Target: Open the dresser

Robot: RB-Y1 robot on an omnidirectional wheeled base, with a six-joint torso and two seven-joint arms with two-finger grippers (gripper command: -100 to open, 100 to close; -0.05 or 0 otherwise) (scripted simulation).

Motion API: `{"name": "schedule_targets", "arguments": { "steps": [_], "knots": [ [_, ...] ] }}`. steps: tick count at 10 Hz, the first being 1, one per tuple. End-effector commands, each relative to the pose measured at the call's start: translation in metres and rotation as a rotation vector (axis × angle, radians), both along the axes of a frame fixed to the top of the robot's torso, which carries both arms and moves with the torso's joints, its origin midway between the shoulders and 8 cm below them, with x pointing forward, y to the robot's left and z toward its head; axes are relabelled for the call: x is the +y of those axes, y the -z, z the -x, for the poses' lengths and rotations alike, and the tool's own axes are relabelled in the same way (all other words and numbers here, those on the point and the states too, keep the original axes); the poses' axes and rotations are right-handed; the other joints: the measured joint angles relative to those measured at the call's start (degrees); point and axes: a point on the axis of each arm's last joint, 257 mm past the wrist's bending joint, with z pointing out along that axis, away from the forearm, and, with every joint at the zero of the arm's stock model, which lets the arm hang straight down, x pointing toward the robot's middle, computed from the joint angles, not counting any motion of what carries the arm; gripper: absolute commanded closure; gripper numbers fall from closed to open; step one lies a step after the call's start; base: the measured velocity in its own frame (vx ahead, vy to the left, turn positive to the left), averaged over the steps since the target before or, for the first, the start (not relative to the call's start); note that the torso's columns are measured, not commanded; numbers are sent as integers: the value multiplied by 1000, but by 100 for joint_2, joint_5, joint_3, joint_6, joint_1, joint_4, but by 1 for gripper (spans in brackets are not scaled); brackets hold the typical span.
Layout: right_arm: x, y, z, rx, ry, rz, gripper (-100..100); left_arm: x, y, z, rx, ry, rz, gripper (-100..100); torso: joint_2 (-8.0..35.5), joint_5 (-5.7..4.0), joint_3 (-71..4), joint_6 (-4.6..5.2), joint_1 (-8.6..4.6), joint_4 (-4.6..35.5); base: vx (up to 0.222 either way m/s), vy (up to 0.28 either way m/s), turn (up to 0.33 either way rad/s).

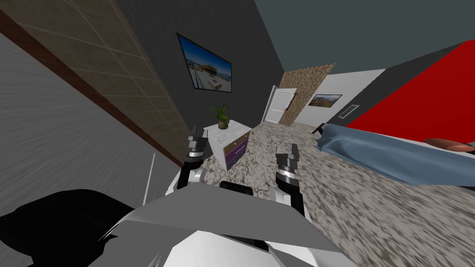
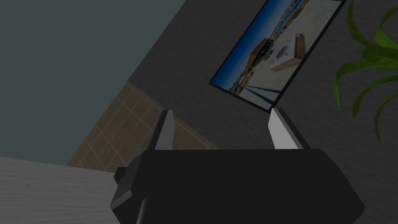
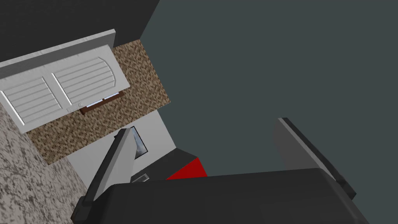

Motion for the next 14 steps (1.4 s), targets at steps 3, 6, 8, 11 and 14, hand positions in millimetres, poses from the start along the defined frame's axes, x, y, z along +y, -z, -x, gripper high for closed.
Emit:
{"name": "schedule_targets", "arguments": {
  "steps": [3, 6, 8, 11, 14],
  "knots": [
    [0, 0, 0, 0, 0, 0, 0, 0, 0, 0, 0, 0, 0, 0, 1003, 0, -2014, 0, 0, 1006, 0, 0, 0],
    [0, 0, 0, 0, 0, 0, 0, 0, 0, 0, 0, 0, 0, 0, 2269, 0, -4536, 0, 0, 2268, 0, 0, 0],
    [0, 0, 0, 0, 0, 0, 0, 0, 0, 0, 0, 0, 0, 0, 3116, 0, -6227, 0, 0, 3114, 0, 0, 0],
    [0, 0, 0, 0, 0, 0, 0, -9, 17, -14, 49, 26, -51, -100, 4151, 0, -8316, 1, 2, 4148, 20, 4, -41],
    [0, 0, 0, 0, 0, 0, 0, -18, 44, -34, 119, 42, -84, -100, 4215, 0, -8463, 1, -2, 4223, 63, 10, -88]
  ]
}}
